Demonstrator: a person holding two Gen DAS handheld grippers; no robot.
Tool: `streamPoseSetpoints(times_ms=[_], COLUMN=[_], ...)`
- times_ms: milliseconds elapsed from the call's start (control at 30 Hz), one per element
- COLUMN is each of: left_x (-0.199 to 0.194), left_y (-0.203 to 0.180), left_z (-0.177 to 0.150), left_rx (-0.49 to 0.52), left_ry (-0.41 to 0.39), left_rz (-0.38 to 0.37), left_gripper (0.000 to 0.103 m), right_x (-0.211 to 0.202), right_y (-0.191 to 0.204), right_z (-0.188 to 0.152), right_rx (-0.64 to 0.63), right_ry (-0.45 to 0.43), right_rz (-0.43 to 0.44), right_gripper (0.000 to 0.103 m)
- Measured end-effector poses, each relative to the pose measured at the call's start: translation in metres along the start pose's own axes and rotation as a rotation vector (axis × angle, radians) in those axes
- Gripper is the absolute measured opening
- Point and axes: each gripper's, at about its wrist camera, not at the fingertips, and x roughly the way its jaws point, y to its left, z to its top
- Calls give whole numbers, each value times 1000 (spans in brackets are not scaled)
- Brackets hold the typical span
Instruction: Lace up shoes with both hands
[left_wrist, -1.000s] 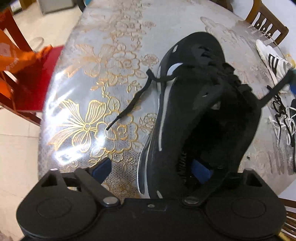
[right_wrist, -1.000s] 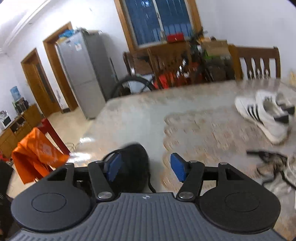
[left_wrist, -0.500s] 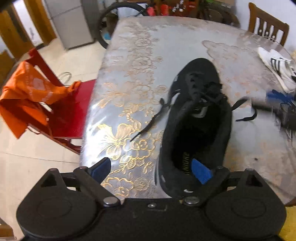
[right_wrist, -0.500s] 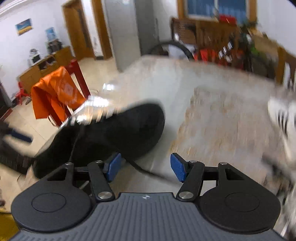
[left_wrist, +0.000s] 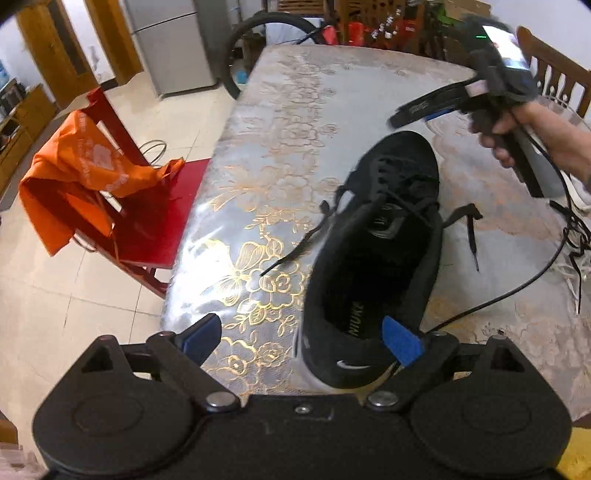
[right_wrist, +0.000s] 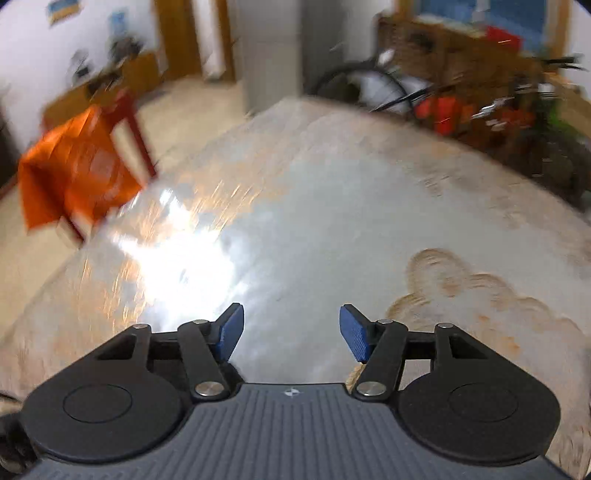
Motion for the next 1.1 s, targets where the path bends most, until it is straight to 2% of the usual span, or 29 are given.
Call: streamPoseSetpoints(times_ms=[67,133,200,233,333,400,467,567,667,767,800,833,967,1000,1033,1100], left_x=[10,32,46,53,60,69,83,102,118,123,121,114,66,50,32,4], left_y=[-7,-8,1,6,27,37,38,22,5,5,8,13,25,25,23,15], left_z=[5,12,22,27,51,74,98,124,139,149,148,146,119,111,99,76], left_rx=[28,60,43,34,-1,-12,-13,25,79,68,64,46,-1,4,16,44], left_ry=[1,16,18,18,-55,-87,-79,-103,-120,-121,-126,-130,-174,-191,-204,-217], left_rz=[63,200,242,262,276,250,204,158,164,171,191,168,127,109,81,44], left_gripper=[95,95,91,85,85,85,85,85,85,85,86,87,88,91,103,103], right_x=[-1,-9,-22,-30,-53,-72,-88,-107,-113,-111,-113,-119,-154,-162,-169,-177], right_y=[5,9,10,10,13,18,25,52,85,106,112,116,122,122,121,119], right_z=[-2,-7,-20,-31,-65,-88,-112,-144,-161,-166,-165,-165,-167,-169,-171,-175], right_rx=[-83,-174,-259,-296,-347,-302,-240,-148,-41,95,113,106,17,3,-6,20], right_ry=[34,54,104,124,185,224,259,252,206,145,124,95,-42,-68,-92,-104], right_rz=[2,-16,-32,-47,-61,-14,58,143,213,274,275,265,146,105,64,-3], right_gripper=[52,43,31,28,19,16,16,17,17,25,30,32,66,69,69,81])
